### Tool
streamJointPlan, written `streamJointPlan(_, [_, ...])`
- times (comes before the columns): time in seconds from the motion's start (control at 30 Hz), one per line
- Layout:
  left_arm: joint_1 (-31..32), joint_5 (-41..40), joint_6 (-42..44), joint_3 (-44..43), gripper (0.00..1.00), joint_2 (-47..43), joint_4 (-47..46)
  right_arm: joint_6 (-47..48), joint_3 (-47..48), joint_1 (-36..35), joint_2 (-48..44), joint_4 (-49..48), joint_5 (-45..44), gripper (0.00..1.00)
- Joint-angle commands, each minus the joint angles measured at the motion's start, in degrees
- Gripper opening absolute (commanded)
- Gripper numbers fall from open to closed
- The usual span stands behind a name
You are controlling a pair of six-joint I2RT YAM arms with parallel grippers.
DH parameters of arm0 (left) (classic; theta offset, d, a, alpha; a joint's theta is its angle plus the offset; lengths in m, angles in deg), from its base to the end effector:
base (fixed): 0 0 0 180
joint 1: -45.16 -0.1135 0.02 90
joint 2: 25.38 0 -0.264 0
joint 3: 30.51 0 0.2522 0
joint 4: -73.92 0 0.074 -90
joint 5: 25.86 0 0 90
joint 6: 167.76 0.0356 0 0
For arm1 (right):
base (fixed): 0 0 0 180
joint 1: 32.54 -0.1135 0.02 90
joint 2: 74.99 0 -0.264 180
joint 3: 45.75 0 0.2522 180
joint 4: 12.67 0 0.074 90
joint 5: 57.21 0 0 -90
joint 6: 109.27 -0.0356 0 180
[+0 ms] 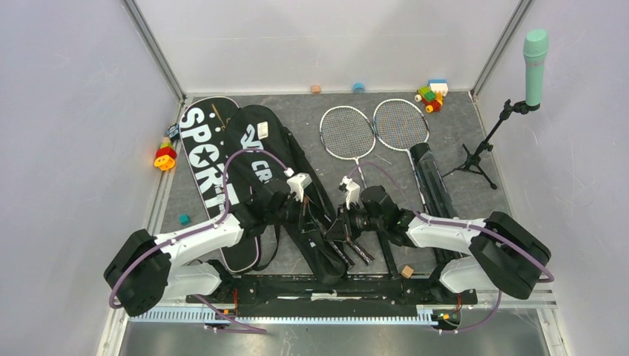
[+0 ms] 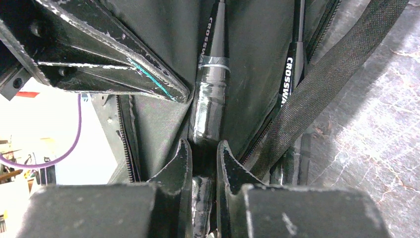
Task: Pack up the badminton gear
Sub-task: Adjust the racket bag at the center of the board.
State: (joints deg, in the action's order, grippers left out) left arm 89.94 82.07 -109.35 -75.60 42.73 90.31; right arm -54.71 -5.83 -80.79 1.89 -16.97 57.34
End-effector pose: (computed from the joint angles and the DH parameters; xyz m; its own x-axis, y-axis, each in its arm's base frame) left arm 0.1605 -0.1747 0.1914 -0.8234 0.1149 -0.5558 0.4786 0.6668 -0.5712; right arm 0.1562 0.1972 0.1616 -0.8213 -0.1281 -0.5559 -0.5343 0.5143 0.6708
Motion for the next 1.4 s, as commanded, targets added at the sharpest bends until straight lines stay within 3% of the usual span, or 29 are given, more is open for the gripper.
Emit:
streamJointPlan(0.0, [1.46, 4.09, 3.97, -0.75, 0.02, -1.63, 2.63, 3.31, 7.59, 0.37, 0.56, -9.71, 3.94, 0.00])
streamJointPlan(0.13, [1.46, -1.32, 4.52, 0.04, 0.02, -2.71, 5.80, 17.33, 11.29, 0.15, -2.36, 9.28, -6.07, 0.00])
streamJointPlan(0.23, [1.46, -3.65, 4.20, 0.64, 0.02, -3.13, 5.89, 20.09, 8.03, 0.25, -5.73, 15.02, -13.51, 0.00])
streamJointPlan(0.43, [1.46, -2.72, 4.13, 1.48, 0.02, -2.43, 4.13, 15.31, 4.44, 0.35, -4.35, 5.81, -1.03, 0.00])
streamJointPlan(0.7, [1.46, -3.65, 3.03, 3.16, 0.02, -1.17, 1.78, 7.50, 6.99, 0.41, -6.62, 1.03, 2.56, 0.00])
streamJointPlan(0.83, [1.46, -2.07, 1.79, 3.17, 0.02, -0.71, -1.17, -3.26, 2.91, 0.35, -6.87, -11.35, 2.77, 0.00])
streamJointPlan(0.93, [1.46, 0.20, 0.50, 3.44, 0.02, -1.46, -3.67, -9.09, -0.13, -0.02, -4.68, -17.38, -2.88, 0.00])
streamJointPlan(1.37, [1.46, 10.30, -10.06, 9.68, 0.02, -12.59, -19.29, -10.59, -0.46, -8.33, 8.85, -30.94, -23.46, 0.00])
